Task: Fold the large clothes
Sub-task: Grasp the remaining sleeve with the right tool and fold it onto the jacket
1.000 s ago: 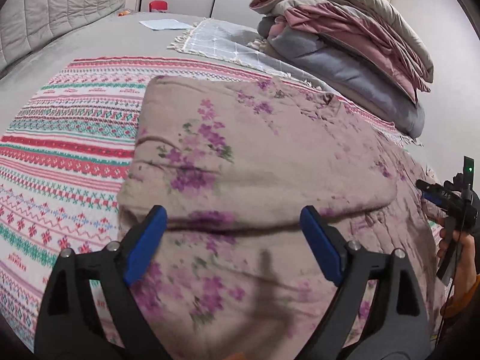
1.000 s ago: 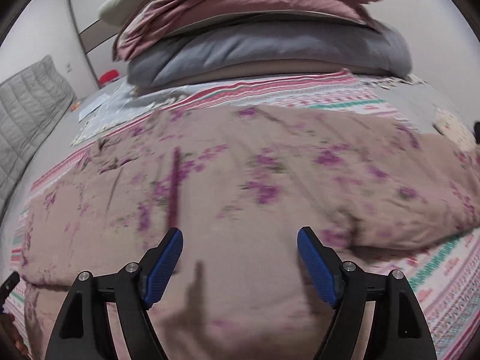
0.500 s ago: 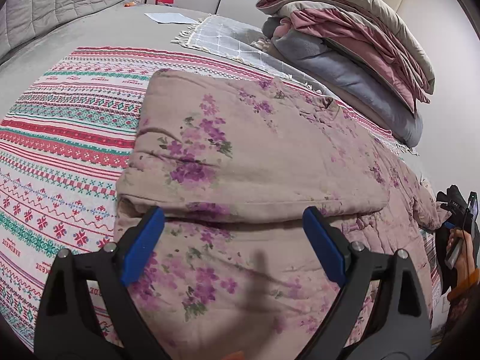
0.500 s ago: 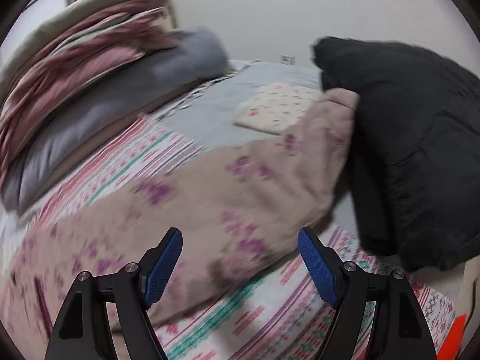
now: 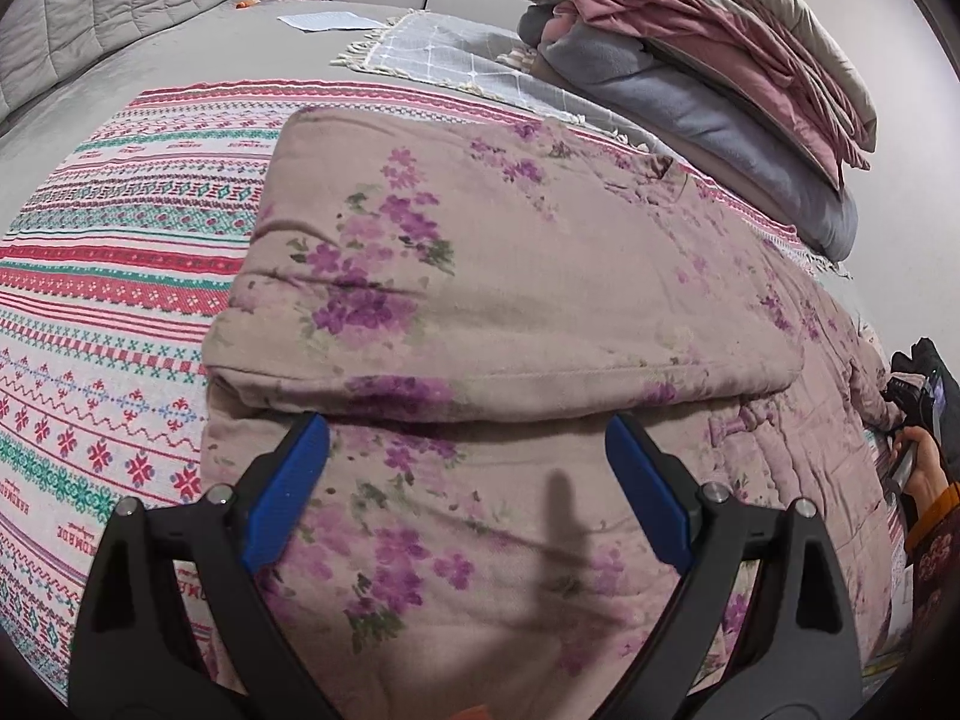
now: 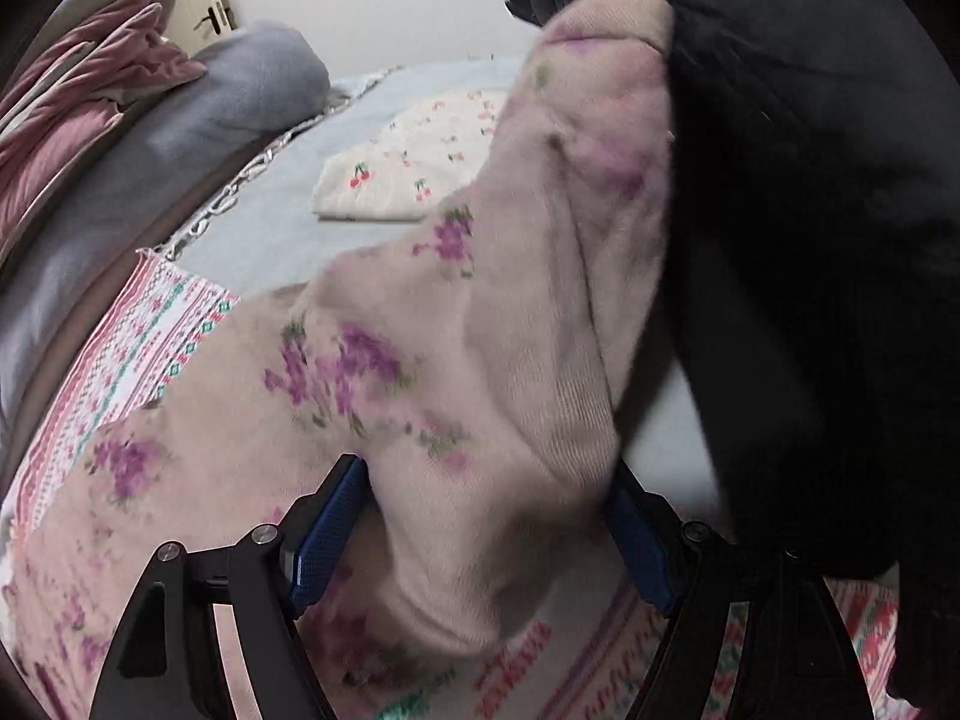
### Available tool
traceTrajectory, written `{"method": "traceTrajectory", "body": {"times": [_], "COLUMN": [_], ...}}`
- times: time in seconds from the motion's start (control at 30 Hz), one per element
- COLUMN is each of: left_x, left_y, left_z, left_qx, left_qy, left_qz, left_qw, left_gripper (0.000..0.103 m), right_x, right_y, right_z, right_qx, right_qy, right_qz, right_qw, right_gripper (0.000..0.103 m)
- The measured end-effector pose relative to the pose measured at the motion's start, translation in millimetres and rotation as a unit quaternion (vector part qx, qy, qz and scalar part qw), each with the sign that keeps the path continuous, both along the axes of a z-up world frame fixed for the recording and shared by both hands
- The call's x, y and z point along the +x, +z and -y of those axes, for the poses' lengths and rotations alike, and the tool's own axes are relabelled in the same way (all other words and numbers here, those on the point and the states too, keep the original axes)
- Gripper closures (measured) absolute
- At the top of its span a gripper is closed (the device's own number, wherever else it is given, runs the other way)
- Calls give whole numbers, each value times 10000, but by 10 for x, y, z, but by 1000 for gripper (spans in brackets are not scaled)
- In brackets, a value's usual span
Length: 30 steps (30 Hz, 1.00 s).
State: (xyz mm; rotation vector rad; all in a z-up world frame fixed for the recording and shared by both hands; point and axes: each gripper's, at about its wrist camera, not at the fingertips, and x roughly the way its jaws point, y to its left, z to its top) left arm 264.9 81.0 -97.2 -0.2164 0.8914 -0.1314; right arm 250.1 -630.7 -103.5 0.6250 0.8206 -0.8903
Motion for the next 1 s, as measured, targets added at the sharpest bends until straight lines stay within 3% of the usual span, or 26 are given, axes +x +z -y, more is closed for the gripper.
{"method": "traceTrajectory", "body": {"times": [0.03, 0.13, 0.4, 0.6, 0.7, 0.83, 1.0], "left_x": [0, -9, -48, -62, -69, -68, -43], "left_y": [1, 20, 116, 145, 156, 166, 148], "left_z": [-1, -20, -76, -147, -182, -212, -218], "left_qx": [-12, -61, -234, -378, -411, -465, -454], "left_qy": [3, 17, 31, 69, 118, 141, 109], "left_qz": [1, 39, 150, 161, 169, 160, 126], "left_qw": [10000, 10000, 9996, 9991, 9989, 9987, 9988], "left_gripper": [10, 10, 10, 10, 10, 10, 10], "right_x": [22, 89, 162, 329, 388, 501, 713], "right_y": [14, 158, 1017, 1590, 1698, 1588, 1036], "right_z": [-16, -116, -802, -1970, -2601, -3488, -4489], "right_qx": [-27, -334, -1494, -2525, -2587, -2458, -1874], "right_qy": [110, 296, 913, 2161, 2902, 3997, 5333], "right_qz": [88, 120, 480, 754, 894, 858, 403], "right_qw": [9999, 9989, 9834, 9401, 9170, 8789, 8240], "right_gripper": [56, 82, 87, 88, 88, 88, 82]}}
